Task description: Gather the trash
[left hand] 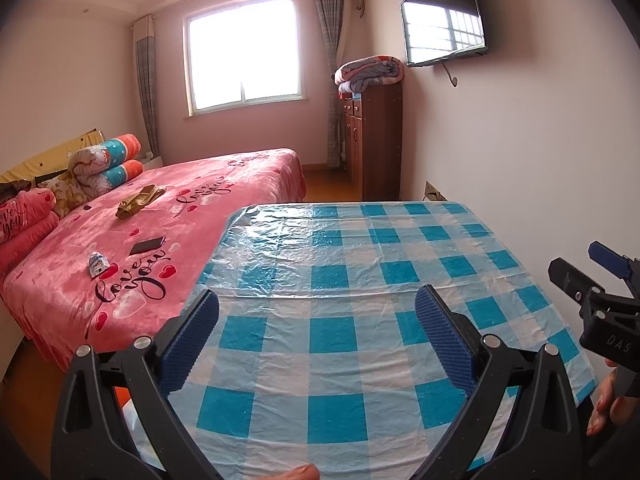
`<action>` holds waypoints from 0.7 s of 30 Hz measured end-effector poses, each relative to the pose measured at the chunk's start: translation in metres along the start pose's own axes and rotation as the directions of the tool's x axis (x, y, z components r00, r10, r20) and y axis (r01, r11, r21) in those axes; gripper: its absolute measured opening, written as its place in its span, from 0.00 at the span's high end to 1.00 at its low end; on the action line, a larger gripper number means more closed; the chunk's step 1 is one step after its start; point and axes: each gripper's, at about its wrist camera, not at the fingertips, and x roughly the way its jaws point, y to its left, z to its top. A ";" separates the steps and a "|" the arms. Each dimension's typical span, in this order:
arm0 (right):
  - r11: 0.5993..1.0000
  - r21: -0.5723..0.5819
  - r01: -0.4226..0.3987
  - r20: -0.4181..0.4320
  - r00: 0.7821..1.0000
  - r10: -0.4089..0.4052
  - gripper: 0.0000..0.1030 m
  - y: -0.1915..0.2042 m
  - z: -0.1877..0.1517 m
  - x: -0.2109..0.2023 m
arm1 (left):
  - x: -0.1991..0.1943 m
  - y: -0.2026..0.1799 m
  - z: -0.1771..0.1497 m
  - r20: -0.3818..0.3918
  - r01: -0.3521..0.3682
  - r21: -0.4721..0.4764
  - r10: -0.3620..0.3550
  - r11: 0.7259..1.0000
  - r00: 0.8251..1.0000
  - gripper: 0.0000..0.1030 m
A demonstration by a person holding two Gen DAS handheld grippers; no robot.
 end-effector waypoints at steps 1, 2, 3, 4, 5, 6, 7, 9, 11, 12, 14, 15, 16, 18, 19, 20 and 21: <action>1.000 -0.002 -0.001 -0.001 1.000 0.001 0.07 0.001 0.000 0.000 | 0.001 0.000 0.000 0.000 -0.002 0.000 0.002 1.000 1.000 0.04; 1.000 -0.004 -0.003 -0.003 1.000 0.003 0.07 0.001 0.000 0.001 | 0.000 0.000 0.000 0.001 -0.002 0.001 0.002 1.000 1.000 0.04; 1.000 -0.005 -0.005 -0.004 1.000 0.005 0.07 0.002 0.000 0.002 | 0.001 0.000 0.000 0.001 -0.003 0.000 0.003 1.000 1.000 0.04; 1.000 -0.008 -0.008 -0.006 1.000 0.008 0.07 0.003 0.000 0.003 | 0.001 0.000 0.000 0.000 -0.003 -0.001 0.003 1.000 1.000 0.04; 1.000 -0.011 -0.010 -0.006 1.000 0.010 0.07 0.003 0.000 0.004 | 0.001 0.001 -0.001 -0.001 -0.003 -0.003 0.003 1.000 1.000 0.04; 1.000 -0.013 -0.012 -0.007 1.000 0.011 0.07 0.004 0.000 0.004 | 0.003 0.001 -0.001 -0.003 0.000 -0.004 0.000 1.000 1.000 0.04; 1.000 -0.016 -0.013 -0.009 1.000 0.013 0.07 0.005 0.000 0.006 | 0.004 0.001 -0.001 -0.006 0.000 -0.003 0.000 1.000 1.000 0.04; 1.000 -0.020 -0.015 -0.013 1.000 0.015 0.07 0.006 0.000 0.009 | 0.006 0.001 -0.001 -0.009 -0.001 -0.002 0.001 1.000 1.000 0.04; 1.000 -0.022 -0.017 -0.020 1.000 0.017 0.07 0.006 -0.001 0.013 | 0.009 0.000 -0.002 -0.016 -0.001 0.000 0.001 1.000 1.000 0.04; 1.000 -0.022 -0.018 -0.022 1.000 0.018 0.07 0.007 -0.002 0.015 | 0.010 0.001 -0.002 -0.019 -0.001 0.000 0.001 1.000 1.000 0.04; 1.000 -0.022 -0.021 -0.030 0.999 0.020 0.07 0.007 -0.003 0.019 | 0.014 0.000 -0.003 -0.026 -0.002 0.001 0.002 1.000 1.000 0.04; 1.000 -0.022 -0.021 -0.033 0.999 0.021 0.07 0.007 -0.004 0.021 | 0.016 0.000 -0.003 -0.030 -0.002 0.001 0.002 1.000 1.000 0.04; 0.999 -0.022 -0.023 -0.038 0.999 0.022 0.07 0.007 -0.005 0.024 | 0.018 0.000 -0.003 -0.034 -0.003 0.000 0.003 1.000 0.999 0.04; 0.999 -0.022 -0.025 -0.044 0.999 0.024 0.07 0.007 -0.007 0.029 | 0.025 0.000 -0.004 -0.048 0.003 -0.006 -0.003 1.000 0.999 0.04; 0.999 -0.021 -0.027 -0.048 0.999 0.026 0.07 0.007 -0.007 0.032 | 0.028 0.000 -0.004 -0.055 0.004 -0.010 -0.004 1.000 0.998 0.04; 0.999 -0.021 -0.028 -0.051 0.998 0.027 0.07 0.008 -0.008 0.034 | 0.032 0.001 -0.005 -0.063 0.005 -0.015 -0.006 1.000 0.998 0.04; 0.999 -0.021 -0.030 -0.056 0.998 0.029 0.07 0.008 -0.009 0.037 | 0.035 0.001 -0.006 -0.068 0.006 -0.018 -0.007 1.000 0.998 0.04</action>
